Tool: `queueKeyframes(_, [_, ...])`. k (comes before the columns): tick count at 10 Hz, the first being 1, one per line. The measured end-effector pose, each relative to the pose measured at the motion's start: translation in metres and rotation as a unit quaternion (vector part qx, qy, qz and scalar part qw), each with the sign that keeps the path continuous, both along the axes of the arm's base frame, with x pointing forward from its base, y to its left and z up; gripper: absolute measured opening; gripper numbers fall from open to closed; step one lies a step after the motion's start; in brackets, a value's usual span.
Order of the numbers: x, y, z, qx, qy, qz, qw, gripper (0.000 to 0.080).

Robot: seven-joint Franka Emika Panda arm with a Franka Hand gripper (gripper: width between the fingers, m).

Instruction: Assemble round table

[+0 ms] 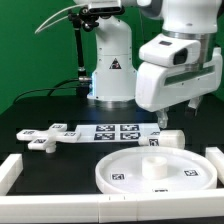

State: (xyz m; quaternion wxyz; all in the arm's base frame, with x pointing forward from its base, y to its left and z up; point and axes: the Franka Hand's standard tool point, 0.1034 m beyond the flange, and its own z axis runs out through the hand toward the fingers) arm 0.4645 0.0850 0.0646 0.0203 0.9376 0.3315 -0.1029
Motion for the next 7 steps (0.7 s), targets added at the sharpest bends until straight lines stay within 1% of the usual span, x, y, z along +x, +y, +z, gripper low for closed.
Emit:
queueKeyframes(2, [-0.003, -0.006, -0.004, -0.02, 0.034, -0.001, 0.999, 0.0649])
queueKeyframes(3, [-0.008, -0.003, -0.003, -0.038, 0.073, -0.003, 0.997, 0.0649])
queueKeyframes(5, [-0.01, 0.004, -0.005, -0.06, 0.123, 0.004, 0.991, 0.0649])
queueKeyframes(6, [-0.014, 0.005, -0.008, -0.072, 0.153, 0.004, 0.986, 0.0649])
queueKeyframes(7, [-0.014, 0.004, -0.019, -0.08, 0.158, -0.005, 0.984, 0.0649])
